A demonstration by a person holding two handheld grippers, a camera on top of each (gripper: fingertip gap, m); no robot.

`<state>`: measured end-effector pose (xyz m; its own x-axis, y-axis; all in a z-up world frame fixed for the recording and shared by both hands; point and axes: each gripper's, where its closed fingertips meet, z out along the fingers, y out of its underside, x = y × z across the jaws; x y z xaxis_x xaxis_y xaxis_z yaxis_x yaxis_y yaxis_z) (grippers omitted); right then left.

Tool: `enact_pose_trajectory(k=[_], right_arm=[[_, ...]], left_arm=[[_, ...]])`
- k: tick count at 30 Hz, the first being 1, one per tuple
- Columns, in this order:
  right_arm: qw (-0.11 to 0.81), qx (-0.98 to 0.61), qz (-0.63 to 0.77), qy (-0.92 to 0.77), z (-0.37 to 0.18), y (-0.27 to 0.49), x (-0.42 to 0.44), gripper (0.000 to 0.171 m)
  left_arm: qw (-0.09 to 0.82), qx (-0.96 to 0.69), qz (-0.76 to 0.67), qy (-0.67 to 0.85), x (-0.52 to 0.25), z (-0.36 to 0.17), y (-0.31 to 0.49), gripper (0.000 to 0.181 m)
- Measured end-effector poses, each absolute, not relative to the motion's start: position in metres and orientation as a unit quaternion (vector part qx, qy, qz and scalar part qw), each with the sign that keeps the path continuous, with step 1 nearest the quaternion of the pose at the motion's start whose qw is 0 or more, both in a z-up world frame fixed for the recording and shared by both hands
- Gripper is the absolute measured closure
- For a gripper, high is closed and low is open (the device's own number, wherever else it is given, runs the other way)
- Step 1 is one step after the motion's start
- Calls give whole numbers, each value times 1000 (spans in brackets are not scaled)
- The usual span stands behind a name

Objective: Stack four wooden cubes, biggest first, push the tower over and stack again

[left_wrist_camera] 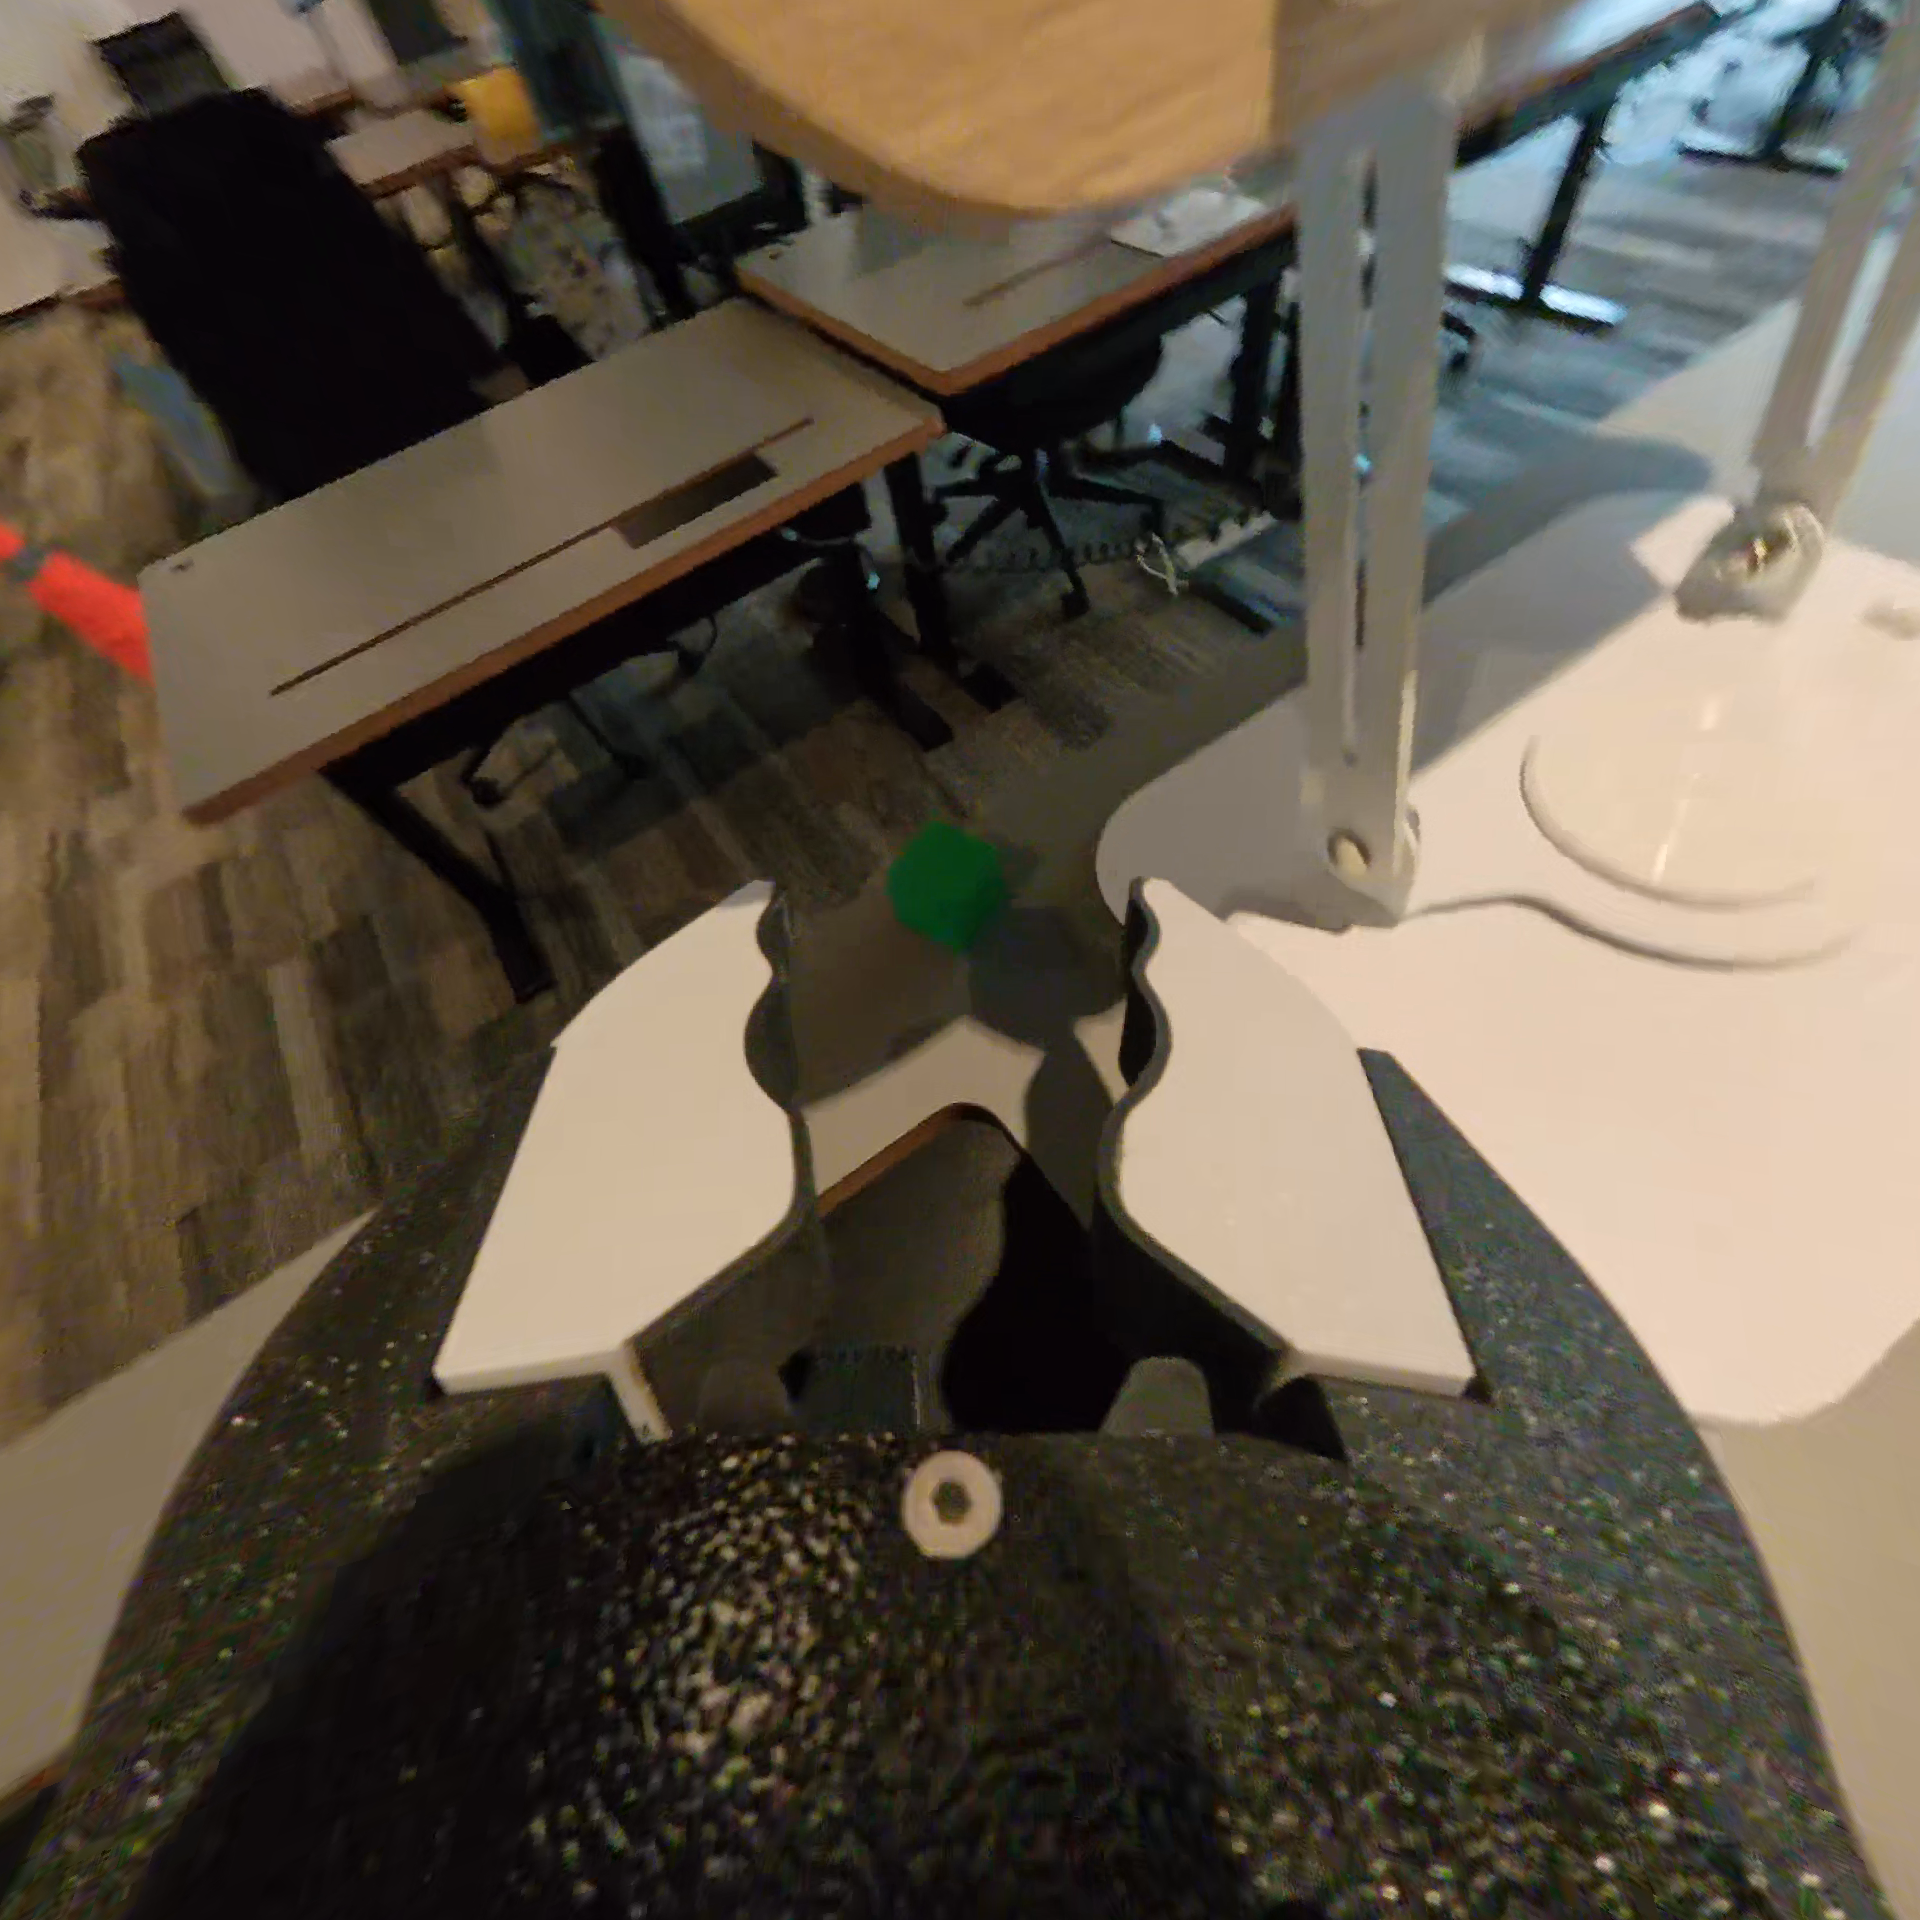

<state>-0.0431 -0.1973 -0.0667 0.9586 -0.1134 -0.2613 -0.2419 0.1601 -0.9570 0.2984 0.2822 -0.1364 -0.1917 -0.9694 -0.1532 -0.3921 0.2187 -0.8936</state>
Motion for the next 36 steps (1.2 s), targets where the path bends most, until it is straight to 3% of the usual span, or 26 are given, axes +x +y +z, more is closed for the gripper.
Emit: enact_pose_trajectory(k=[5,26,36], right_arm=[[751,-645,44,139,-66,-198,-43,134],[746,-647,41,152,-68,-197,-39,134],[745,-648,41,152,-68,-197,-39,134]], left_arm=[[314,-479,-388,722,302,-148,285,121],[258,-403,-351,805,329,-169,284,126],[268,-407,-348,801,331,-170,285,149]])
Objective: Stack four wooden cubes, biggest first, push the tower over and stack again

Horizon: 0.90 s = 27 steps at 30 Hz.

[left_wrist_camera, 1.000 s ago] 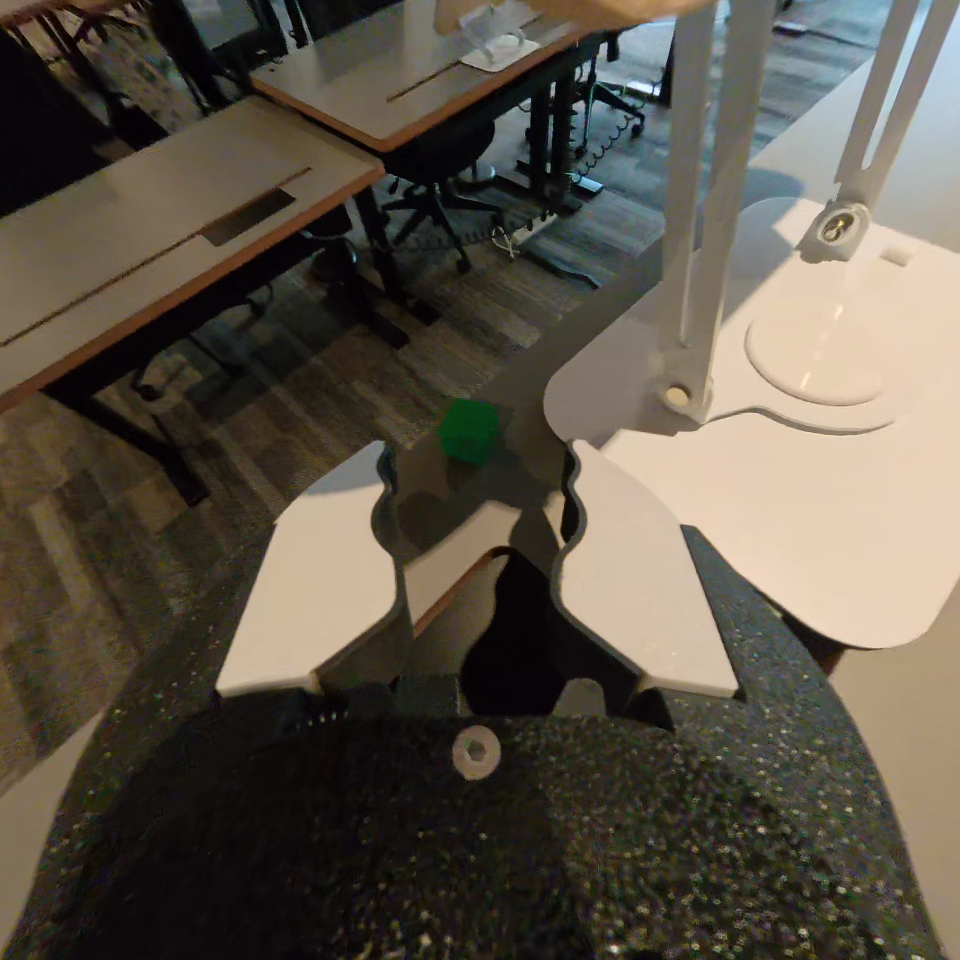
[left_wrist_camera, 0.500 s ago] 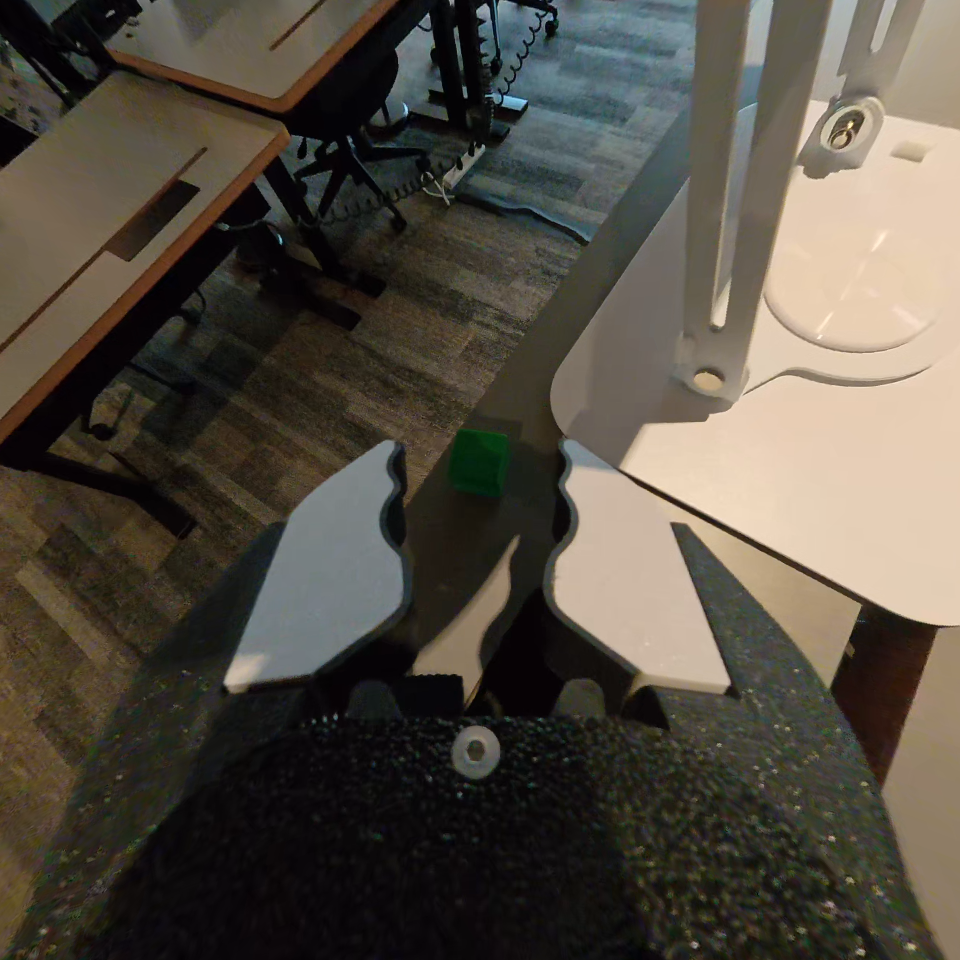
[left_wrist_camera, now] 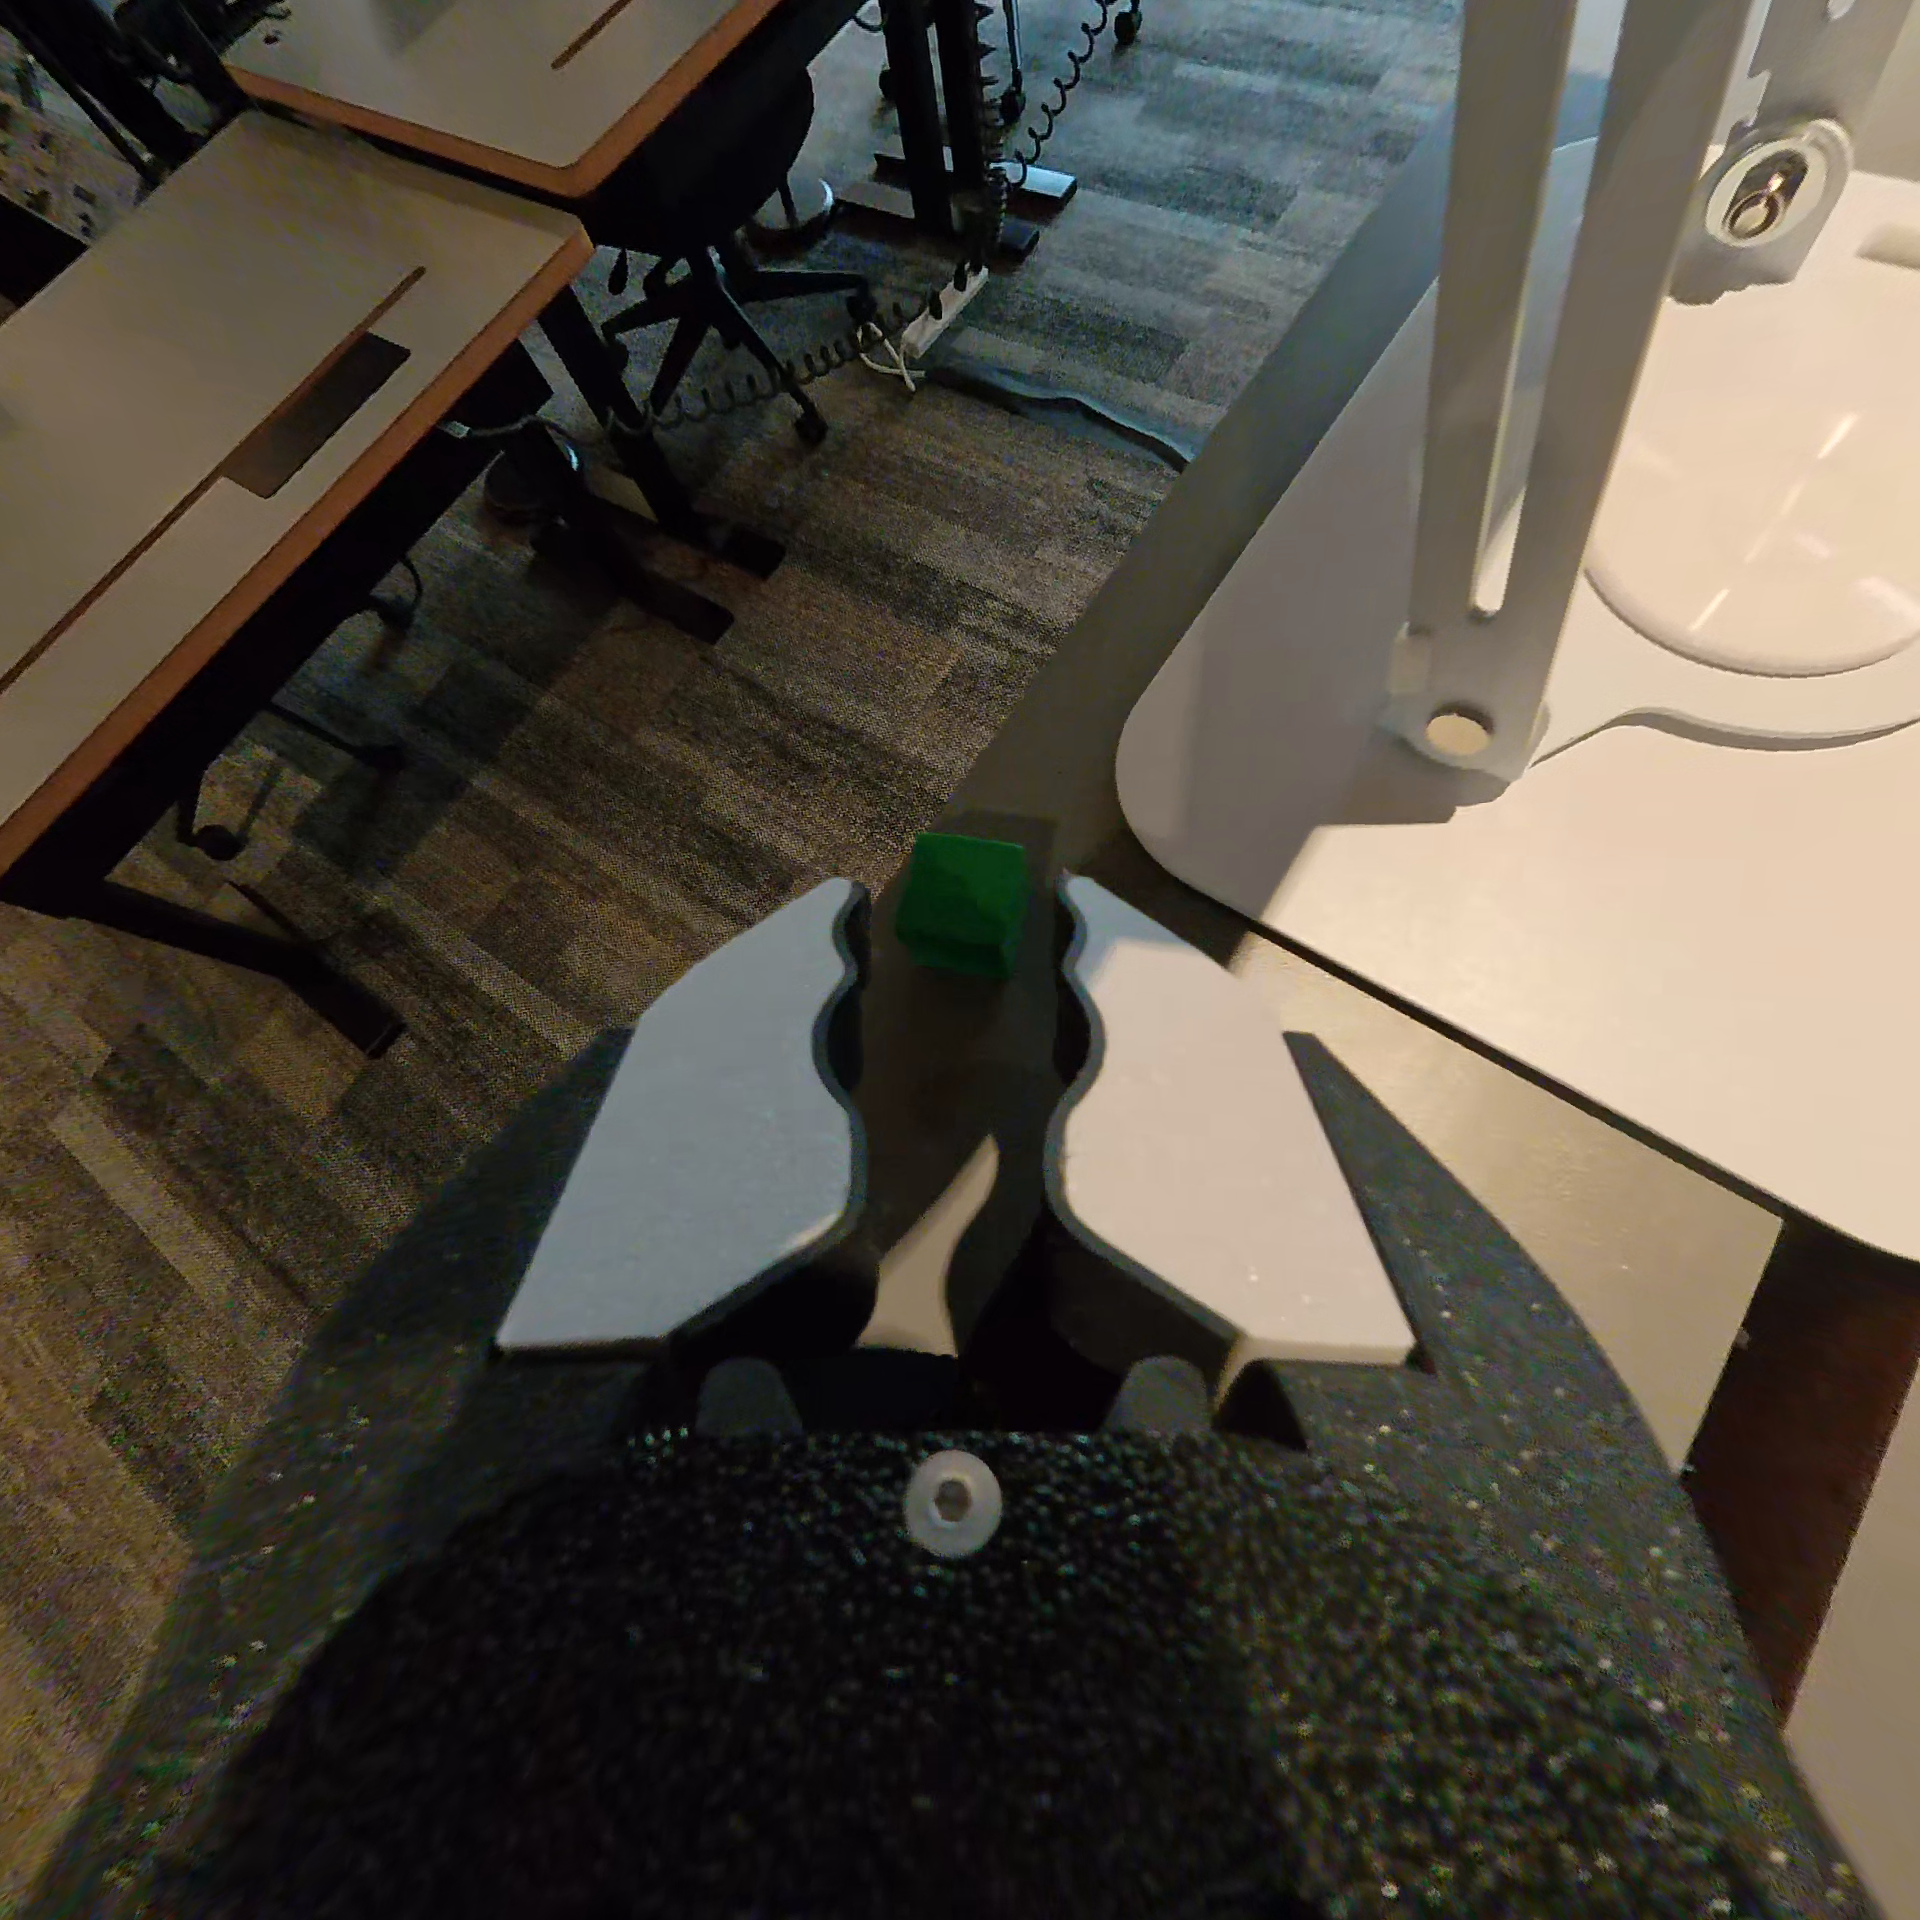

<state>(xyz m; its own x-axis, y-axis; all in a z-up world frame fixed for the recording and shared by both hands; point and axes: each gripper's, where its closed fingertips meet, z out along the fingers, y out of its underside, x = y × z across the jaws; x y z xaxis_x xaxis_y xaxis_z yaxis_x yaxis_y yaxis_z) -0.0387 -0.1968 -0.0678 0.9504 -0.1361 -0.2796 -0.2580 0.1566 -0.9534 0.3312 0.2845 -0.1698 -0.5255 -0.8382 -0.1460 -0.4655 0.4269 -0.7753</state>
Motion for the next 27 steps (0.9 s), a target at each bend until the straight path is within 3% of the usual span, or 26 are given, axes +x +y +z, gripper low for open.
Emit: enact_pose_trajectory(k=[12,27], right_arm=[[744,-649,42,153,-68,-196,-38,135],[743,-649,44,155,-69,-196,-38,135]], left_arm=[[269,-410,-344,801,332,-171,285,160],[256,-374,-348,821,300,-172,265,160]])
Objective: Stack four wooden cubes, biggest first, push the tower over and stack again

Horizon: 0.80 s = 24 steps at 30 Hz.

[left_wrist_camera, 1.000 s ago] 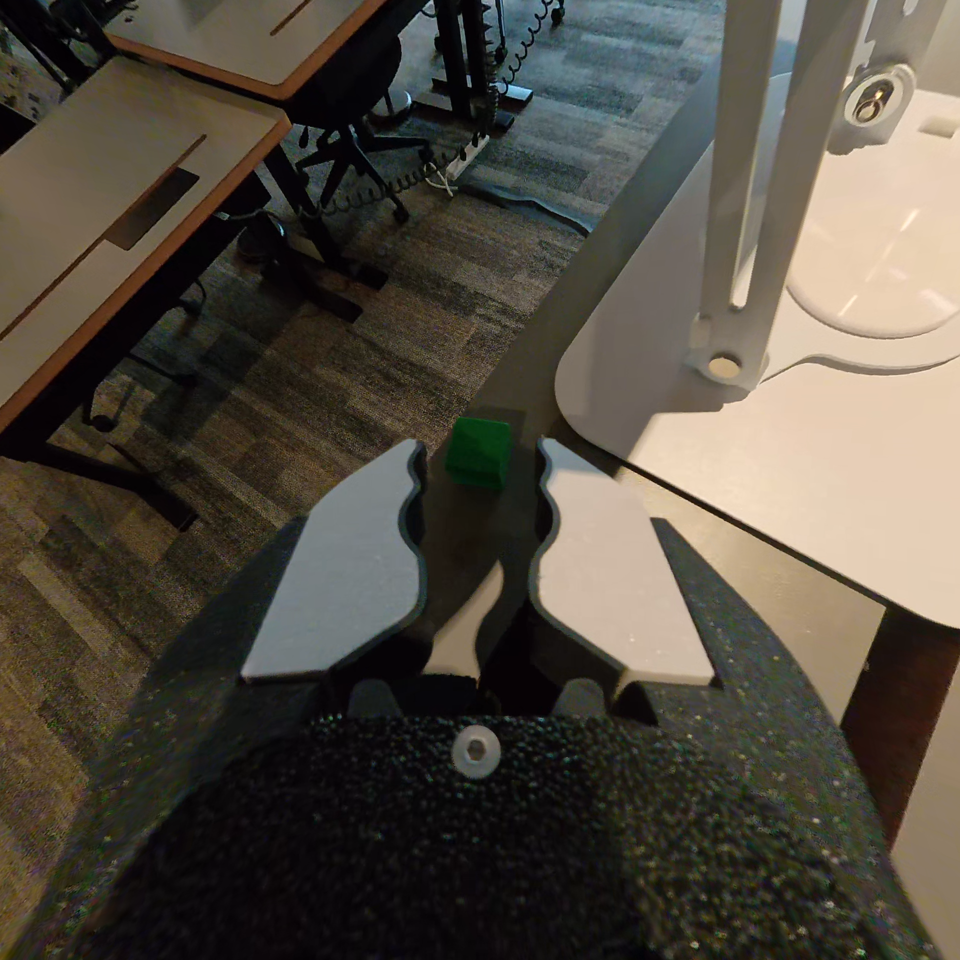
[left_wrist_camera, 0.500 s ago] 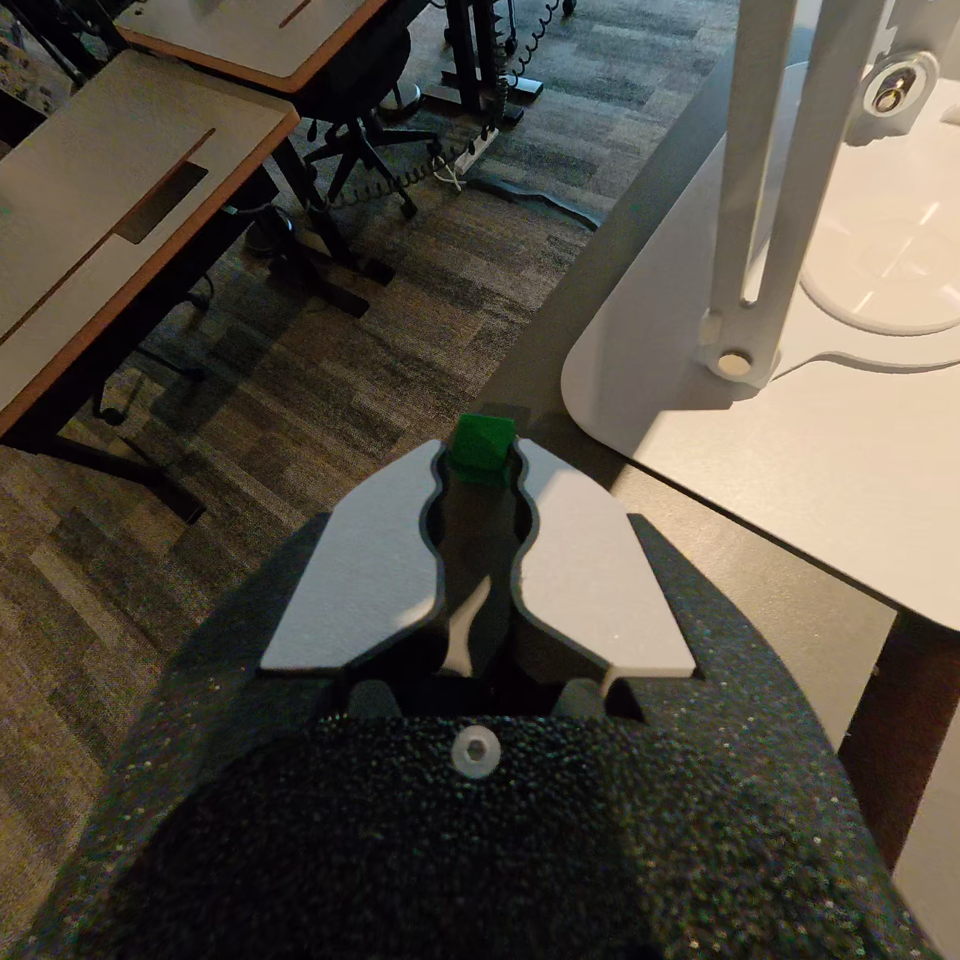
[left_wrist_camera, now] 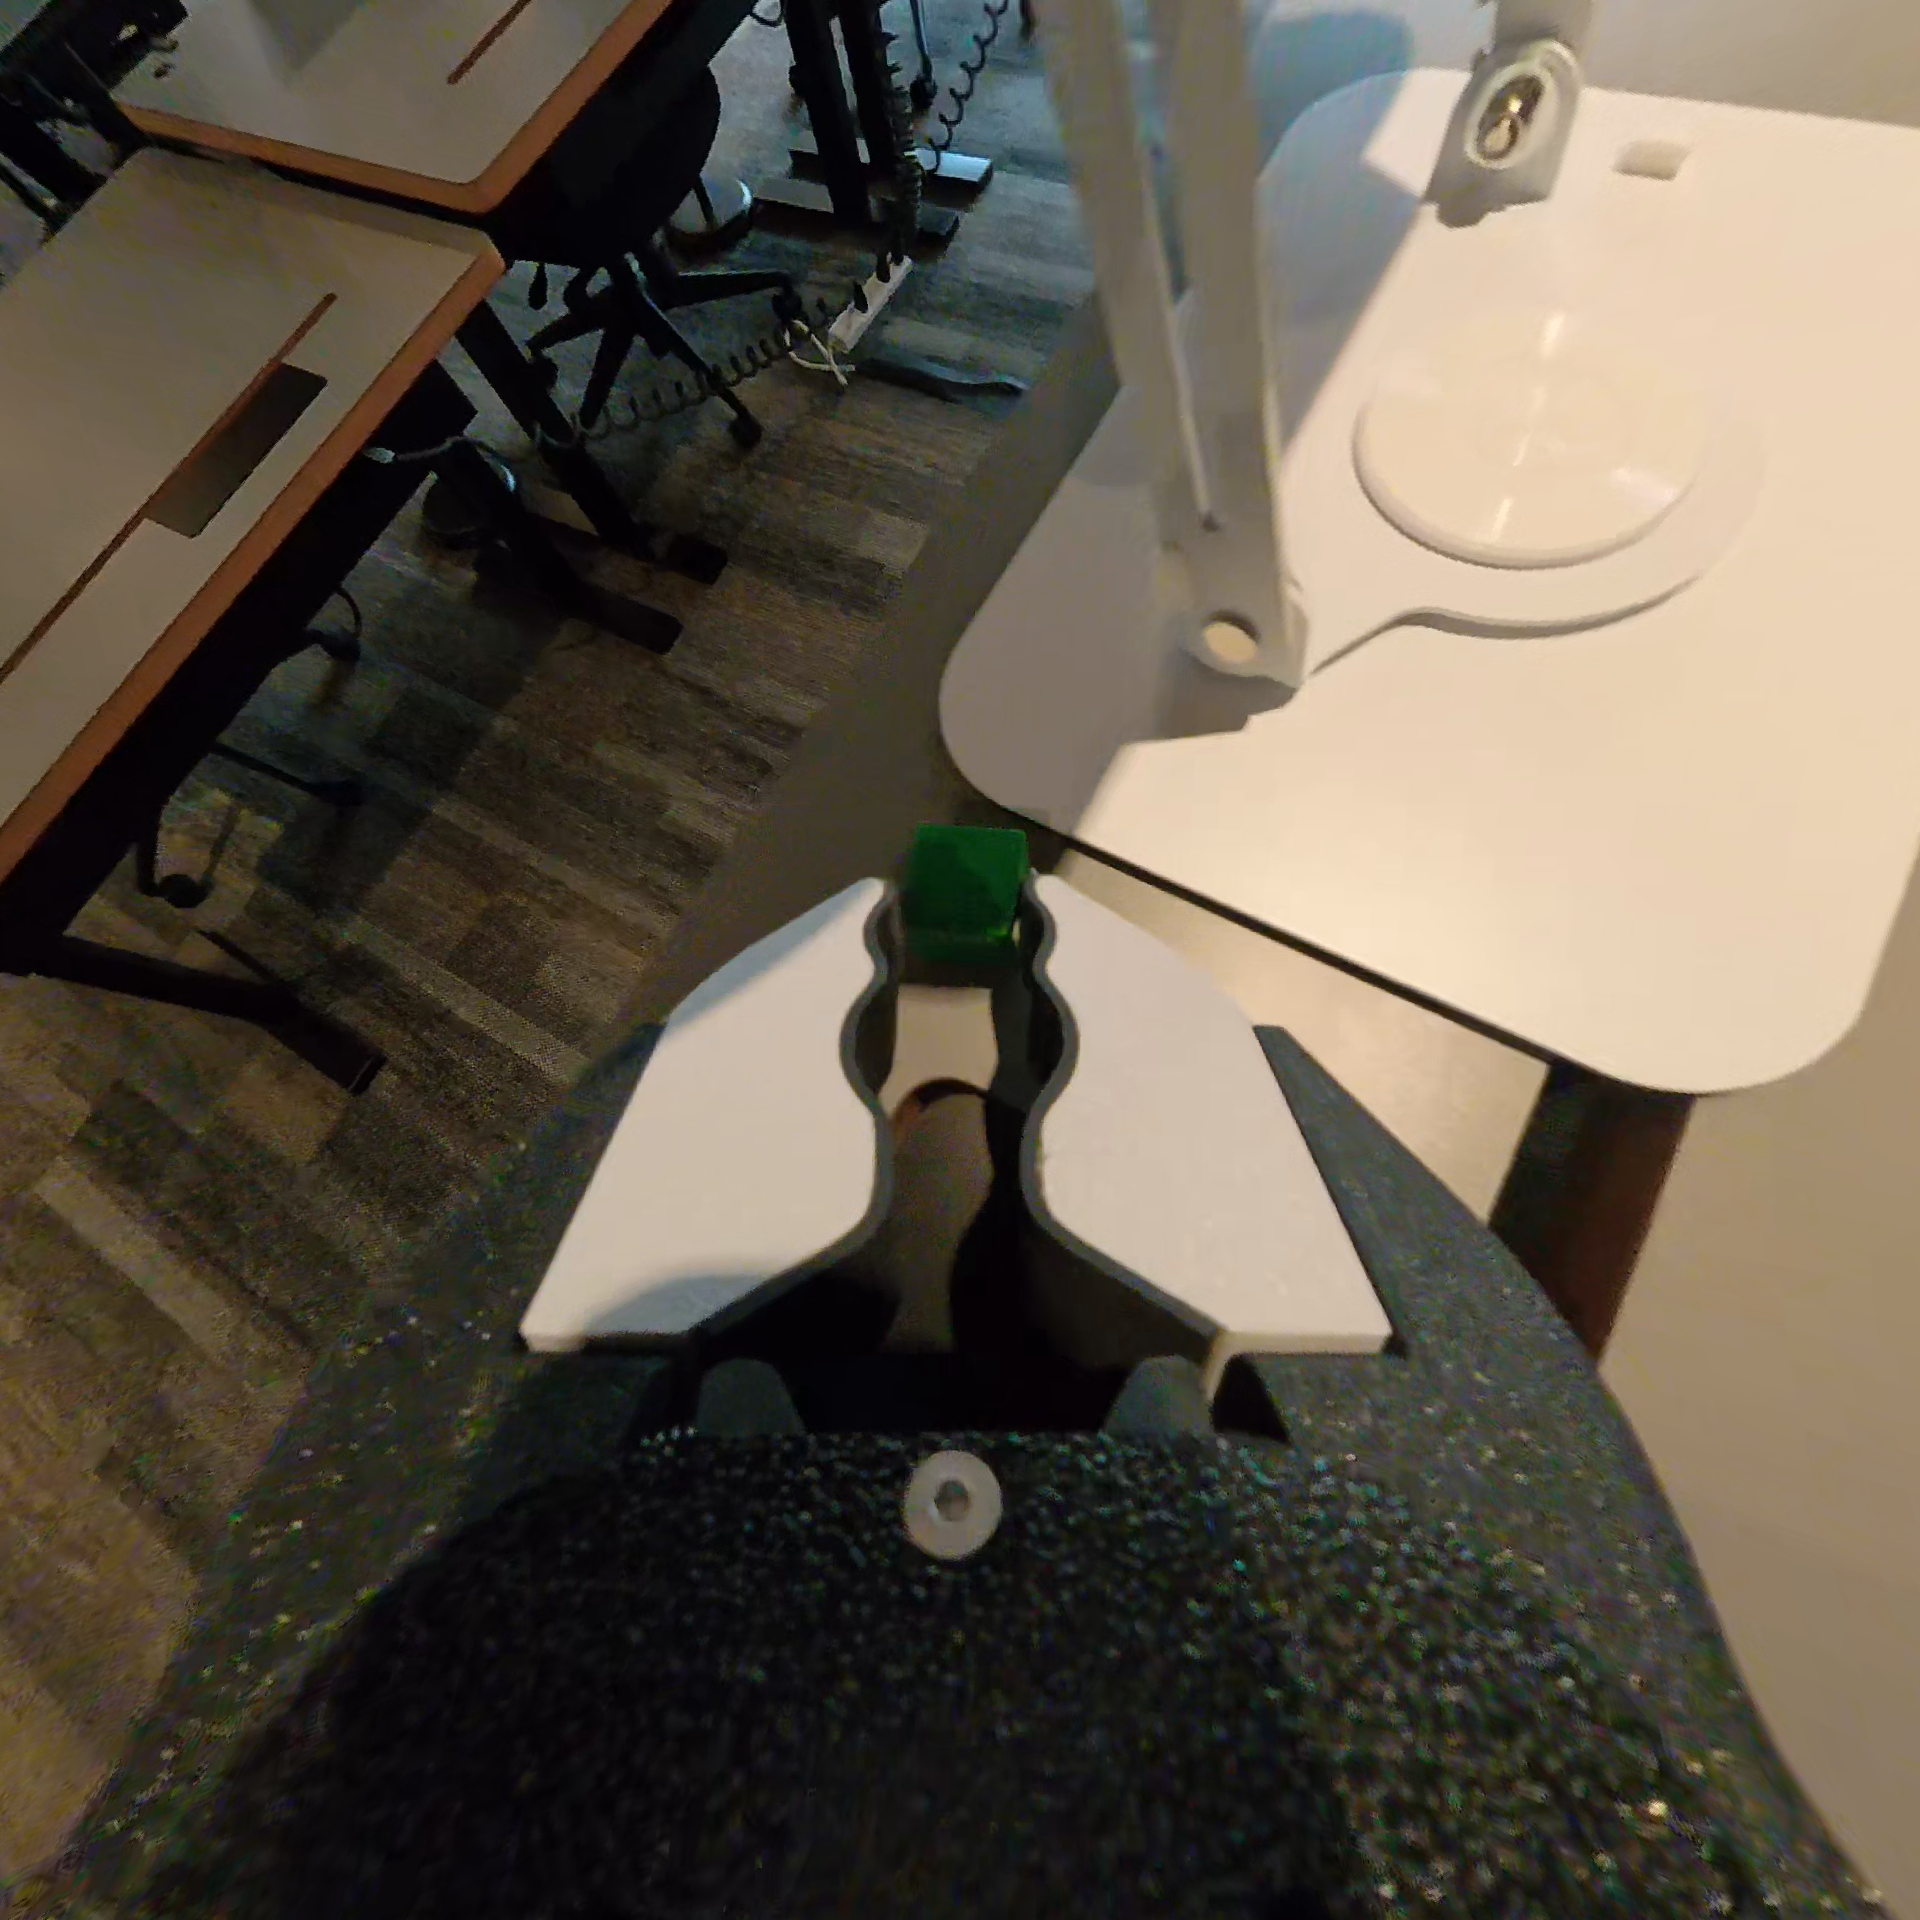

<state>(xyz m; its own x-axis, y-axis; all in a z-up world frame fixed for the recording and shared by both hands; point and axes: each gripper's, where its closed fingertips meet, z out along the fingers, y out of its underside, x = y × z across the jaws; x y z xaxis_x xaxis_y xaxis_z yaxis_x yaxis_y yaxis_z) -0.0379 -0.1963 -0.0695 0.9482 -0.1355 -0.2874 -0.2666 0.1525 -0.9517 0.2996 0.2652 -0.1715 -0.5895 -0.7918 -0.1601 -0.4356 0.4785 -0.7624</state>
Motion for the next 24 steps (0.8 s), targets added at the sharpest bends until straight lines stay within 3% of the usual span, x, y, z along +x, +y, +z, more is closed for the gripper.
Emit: enact_pose_trajectory(k=[7,13,19,24], right_arm=[[740,-652,49,155,-71,-195,-38,135],[742,-651,48,155,-71,-196,-39,135],[744,-649,46,153,-71,-196,-39,135],[746,-648,41,149,-71,-197,-41,135]], left_arm=[[278,-358,-349,820,277,-166,256,161],[277,-329,-426,796,240,-126,208,161],[202,-160,-470,844,101,-102,49,161],[129,-133,-458,869,9,-125,-13,161]])
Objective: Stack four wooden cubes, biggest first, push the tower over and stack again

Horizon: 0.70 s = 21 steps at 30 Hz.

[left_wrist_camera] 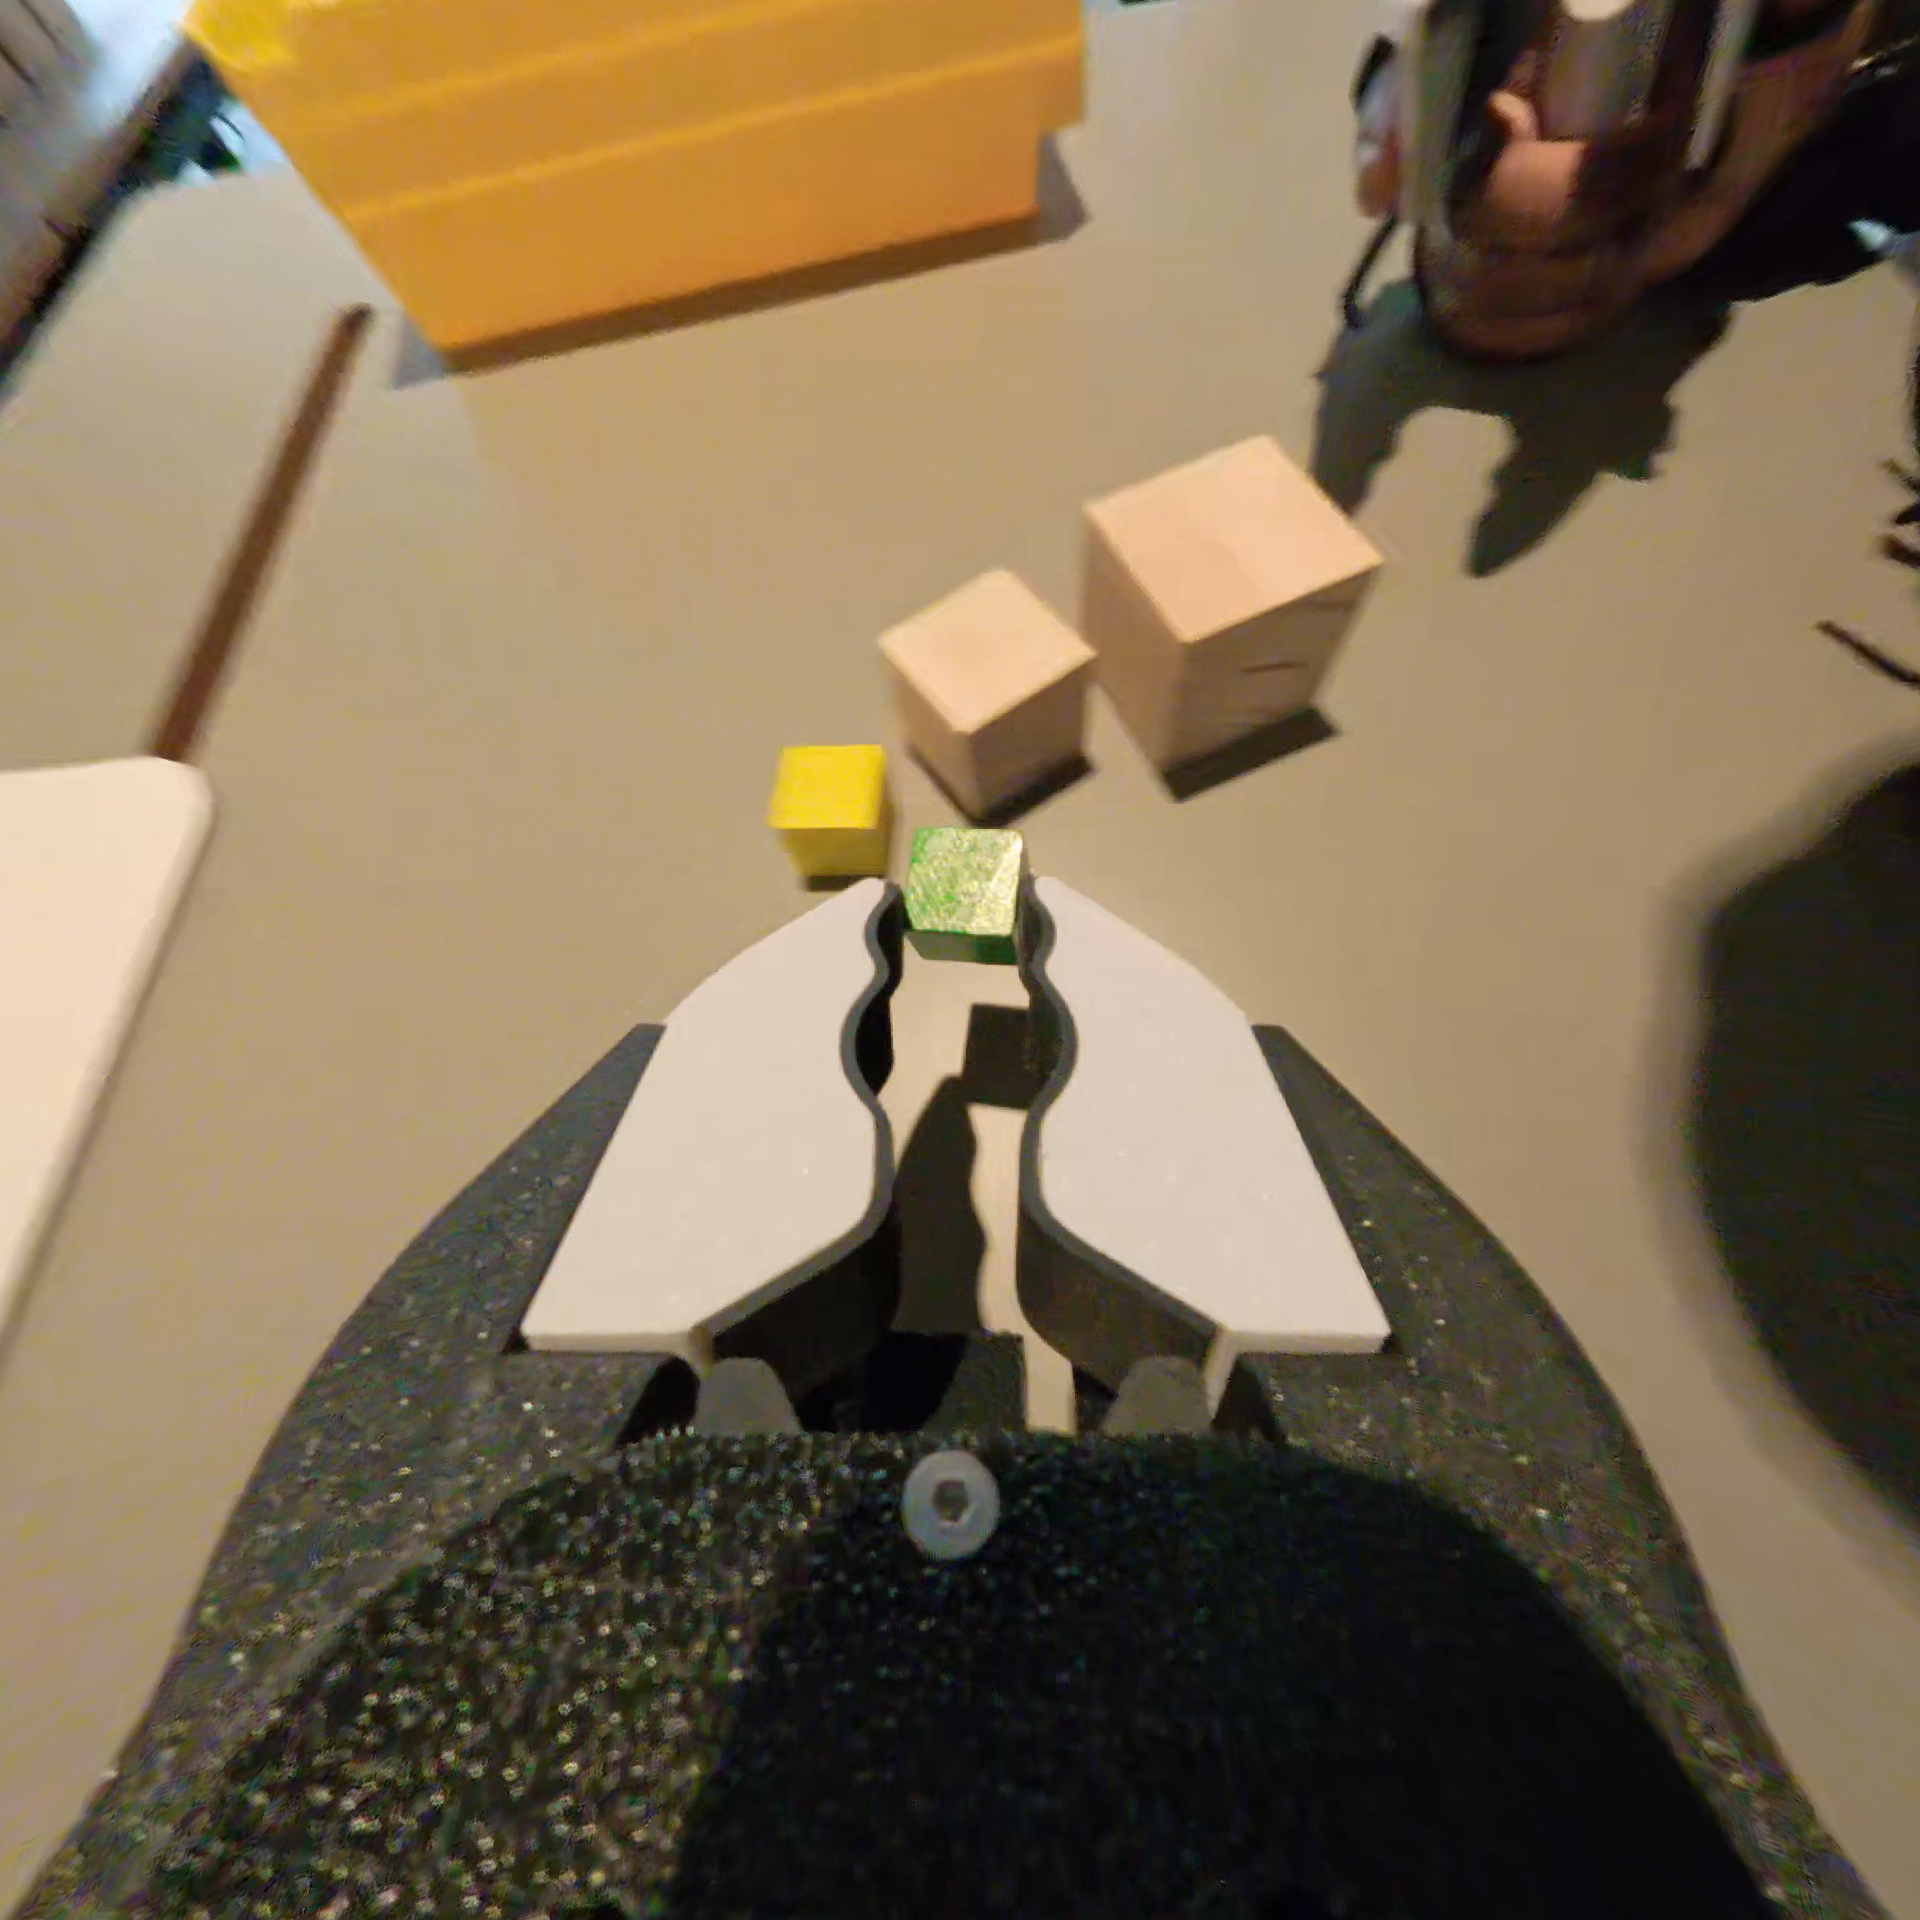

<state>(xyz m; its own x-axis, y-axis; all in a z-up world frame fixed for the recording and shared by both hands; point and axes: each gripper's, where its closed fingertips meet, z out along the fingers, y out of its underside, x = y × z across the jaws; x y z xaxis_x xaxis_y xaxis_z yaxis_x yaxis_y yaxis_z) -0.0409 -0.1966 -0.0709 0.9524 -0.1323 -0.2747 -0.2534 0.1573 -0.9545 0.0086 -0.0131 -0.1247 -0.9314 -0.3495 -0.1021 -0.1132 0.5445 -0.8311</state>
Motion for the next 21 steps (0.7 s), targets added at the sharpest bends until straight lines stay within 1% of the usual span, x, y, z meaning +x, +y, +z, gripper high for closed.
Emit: enact_pose_trajectory(k=[4,7,11,13,14,16,18,20,21], right_arm=[[743,-651,44,148,-72,-195,-41,135],[742,-652,46,150,-73,-195,-41,135],[738,-653,48,164,-75,-195,-36,133],[733,-654,41,183,-77,-195,-29,133],[726,-656,35,201,-79,-194,-23,133],[694,-674,27,253,-89,-191,-4,137],[627,-712,24,315,-106,-183,19,136],[559,-756,49,337,-114,-167,30,134],[525,-781,63,332,-116,-157,32,129]], left_arm=[[100,-152,-408,895,-18,-162,-20,160],[100,-166,-405,894,-23,-173,-25,159],[119,-188,-437,871,-25,-164,-28,130],[137,-203,-479,843,-28,-150,-28,121],[160,-211,-499,825,-28,-141,-25,119],[248,-242,-547,762,-18,-115,-6,121],[311,-287,-594,684,-13,-90,20,128],[325,-325,-625,631,-11,-78,40,132],[322,-333,-636,617,-10,-75,45,133]])
